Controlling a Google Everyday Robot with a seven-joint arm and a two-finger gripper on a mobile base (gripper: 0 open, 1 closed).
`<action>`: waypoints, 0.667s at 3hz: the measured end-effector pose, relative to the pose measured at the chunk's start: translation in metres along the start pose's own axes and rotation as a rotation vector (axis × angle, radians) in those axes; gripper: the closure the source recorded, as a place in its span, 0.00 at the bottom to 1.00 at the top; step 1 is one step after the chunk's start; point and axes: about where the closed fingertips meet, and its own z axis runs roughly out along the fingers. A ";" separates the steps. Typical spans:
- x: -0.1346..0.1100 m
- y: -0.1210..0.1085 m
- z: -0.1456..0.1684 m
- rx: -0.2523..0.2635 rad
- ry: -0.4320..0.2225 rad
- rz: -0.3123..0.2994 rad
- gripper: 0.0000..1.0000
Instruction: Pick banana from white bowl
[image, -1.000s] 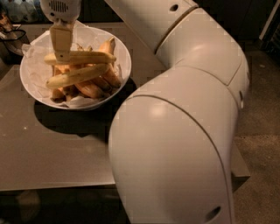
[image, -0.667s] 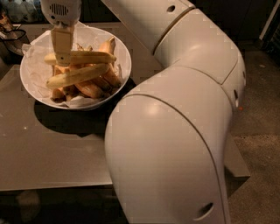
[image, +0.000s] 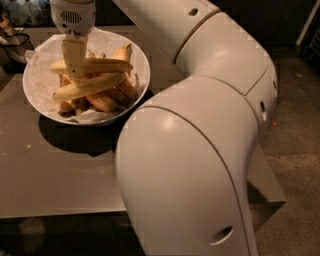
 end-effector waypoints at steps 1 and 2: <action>0.002 0.001 0.007 -0.022 -0.002 0.006 0.35; 0.002 0.004 0.008 -0.024 -0.007 -0.007 0.53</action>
Offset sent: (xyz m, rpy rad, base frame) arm -0.0286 -0.0272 -0.0109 -0.0857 0.0991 0.0451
